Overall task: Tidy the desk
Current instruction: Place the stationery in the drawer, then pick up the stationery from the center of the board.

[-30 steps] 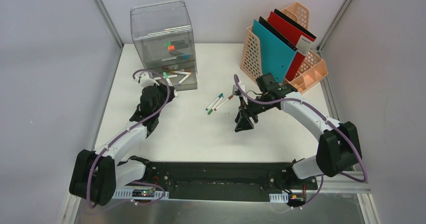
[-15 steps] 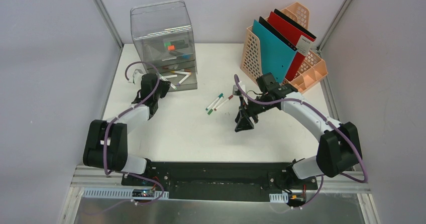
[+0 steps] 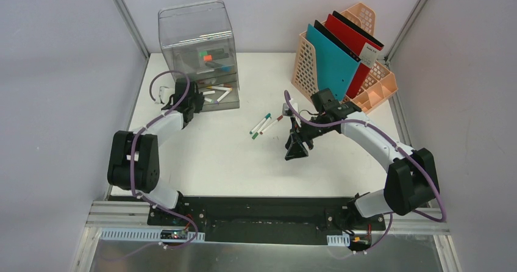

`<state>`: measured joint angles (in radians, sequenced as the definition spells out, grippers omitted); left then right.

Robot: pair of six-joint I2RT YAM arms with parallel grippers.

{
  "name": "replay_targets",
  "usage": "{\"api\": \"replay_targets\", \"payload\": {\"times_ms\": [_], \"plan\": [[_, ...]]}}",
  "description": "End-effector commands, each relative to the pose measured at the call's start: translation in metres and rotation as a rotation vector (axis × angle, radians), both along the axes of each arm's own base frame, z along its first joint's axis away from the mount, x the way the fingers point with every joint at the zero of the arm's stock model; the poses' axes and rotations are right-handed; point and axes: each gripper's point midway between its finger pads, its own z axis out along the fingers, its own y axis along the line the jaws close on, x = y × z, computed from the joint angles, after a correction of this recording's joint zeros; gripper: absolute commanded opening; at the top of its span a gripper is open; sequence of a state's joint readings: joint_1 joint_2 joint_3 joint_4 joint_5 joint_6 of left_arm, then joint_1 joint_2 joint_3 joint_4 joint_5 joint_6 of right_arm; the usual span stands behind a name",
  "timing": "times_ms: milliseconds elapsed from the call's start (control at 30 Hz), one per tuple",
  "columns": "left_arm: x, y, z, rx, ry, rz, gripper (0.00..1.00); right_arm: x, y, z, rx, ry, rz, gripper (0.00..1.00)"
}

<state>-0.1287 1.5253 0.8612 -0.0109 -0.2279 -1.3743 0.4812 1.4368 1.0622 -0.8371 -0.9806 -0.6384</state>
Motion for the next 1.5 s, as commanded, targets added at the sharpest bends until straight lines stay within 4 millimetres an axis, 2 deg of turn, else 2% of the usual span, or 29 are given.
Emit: {"api": "replay_targets", "payload": {"times_ms": [0, 100, 200, 300, 367, 467, 567, 633, 733, 833, 933, 1100, 1167, 1233, 1467], "plan": [[0.020, 0.010, 0.011, -0.044, 0.003, 0.076, 0.08, 0.005, 0.004, 0.023, 0.055, -0.088, 0.020, 0.61], [0.029, 0.010, 0.015, -0.054, 0.003, 0.072, 0.21, 0.006, 0.003, 0.023, 0.053, -0.095, 0.020, 0.61], [0.036, 0.010, 0.021, -0.060, -0.015, 0.058, 0.42, 0.006, 0.003, 0.023, 0.054, -0.098, 0.019, 0.61], [0.043, 0.007, 0.034, -0.054, -0.091, 0.016, 0.58, 0.006, 0.002, 0.024, 0.053, -0.105, 0.020, 0.61], [0.044, 0.003, 0.046, -0.058, -0.158, -0.014, 0.64, 0.006, 0.003, 0.024, 0.054, -0.110, 0.020, 0.61], [0.041, -0.004, 0.071, -0.031, -0.279, -0.087, 0.68, 0.006, 0.002, 0.023, 0.051, -0.109, 0.020, 0.61], [0.029, -0.015, 0.094, 0.016, -0.388, -0.191, 0.71, 0.006, 0.001, 0.023, 0.046, -0.115, 0.022, 0.61], [0.015, -0.026, 0.102, 0.073, -0.470, -0.300, 0.73, 0.006, 0.001, 0.023, 0.043, -0.121, 0.022, 0.61], [-0.014, -0.053, 0.129, 0.149, -0.691, -0.514, 0.76, 0.005, 0.000, 0.026, 0.053, -0.140, 0.032, 0.61], [-0.044, -0.074, 0.139, 0.151, -0.833, -0.658, 0.80, 0.004, -0.001, 0.029, 0.063, -0.165, 0.042, 0.61], [-0.068, -0.092, 0.136, 0.120, -0.852, -0.792, 0.82, 0.004, -0.003, 0.029, 0.059, -0.182, 0.048, 0.62], [-0.096, -0.113, 0.123, 0.100, -0.818, -0.960, 0.85, 0.005, -0.005, 0.027, 0.049, -0.191, 0.050, 0.62], [-0.104, -0.119, 0.116, 0.119, -0.803, -0.995, 0.92, 0.005, -0.006, 0.026, 0.045, -0.193, 0.050, 0.62], [-0.111, -0.127, 0.110, 0.158, -0.776, -1.030, 0.95, 0.006, -0.006, 0.025, 0.042, -0.192, 0.051, 0.62], [-0.134, -0.160, 0.089, 0.280, -0.699, -1.152, 0.95, 0.006, -0.007, 0.023, 0.037, -0.191, 0.053, 0.62]]}}
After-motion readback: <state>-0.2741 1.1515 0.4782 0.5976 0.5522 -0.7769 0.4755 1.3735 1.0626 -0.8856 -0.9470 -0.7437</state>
